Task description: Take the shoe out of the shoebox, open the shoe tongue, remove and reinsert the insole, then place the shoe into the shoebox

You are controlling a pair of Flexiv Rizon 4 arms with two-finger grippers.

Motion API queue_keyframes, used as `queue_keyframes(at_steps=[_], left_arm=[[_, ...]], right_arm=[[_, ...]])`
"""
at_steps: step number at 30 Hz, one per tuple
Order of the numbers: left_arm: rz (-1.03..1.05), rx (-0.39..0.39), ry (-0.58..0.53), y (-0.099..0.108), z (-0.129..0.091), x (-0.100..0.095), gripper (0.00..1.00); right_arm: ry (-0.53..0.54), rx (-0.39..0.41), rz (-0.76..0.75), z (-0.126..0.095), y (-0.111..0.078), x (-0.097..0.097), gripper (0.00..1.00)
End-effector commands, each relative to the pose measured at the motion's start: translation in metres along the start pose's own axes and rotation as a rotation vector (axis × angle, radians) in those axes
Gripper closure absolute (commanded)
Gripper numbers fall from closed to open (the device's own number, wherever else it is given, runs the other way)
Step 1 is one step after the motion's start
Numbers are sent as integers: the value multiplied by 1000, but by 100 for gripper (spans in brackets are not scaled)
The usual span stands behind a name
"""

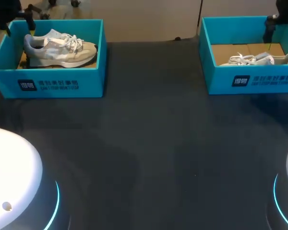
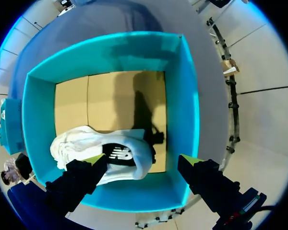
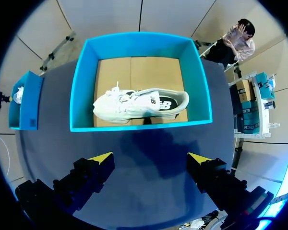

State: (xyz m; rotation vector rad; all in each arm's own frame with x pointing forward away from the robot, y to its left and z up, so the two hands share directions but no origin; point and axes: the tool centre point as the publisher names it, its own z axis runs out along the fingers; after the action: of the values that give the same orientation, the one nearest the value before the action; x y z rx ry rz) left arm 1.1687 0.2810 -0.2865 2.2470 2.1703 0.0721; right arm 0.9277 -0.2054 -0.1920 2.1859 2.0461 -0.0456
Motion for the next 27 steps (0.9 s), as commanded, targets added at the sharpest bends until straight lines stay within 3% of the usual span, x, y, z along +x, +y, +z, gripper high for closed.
queue_keyframes(at_steps=[1, 15, 22, 27], left_arm=[[9, 19, 7, 19, 14, 1, 0], [37, 44, 31, 25, 40, 1, 1], [36, 56, 37, 25, 50, 3, 14], [39, 55, 47, 27, 55, 3, 15]], right_arm=[[0, -1, 1, 0, 0, 0, 0], [0, -1, 1, 0, 0, 0, 0], [0, -1, 1, 0, 0, 0, 0], [0, -1, 1, 0, 0, 0, 0]])
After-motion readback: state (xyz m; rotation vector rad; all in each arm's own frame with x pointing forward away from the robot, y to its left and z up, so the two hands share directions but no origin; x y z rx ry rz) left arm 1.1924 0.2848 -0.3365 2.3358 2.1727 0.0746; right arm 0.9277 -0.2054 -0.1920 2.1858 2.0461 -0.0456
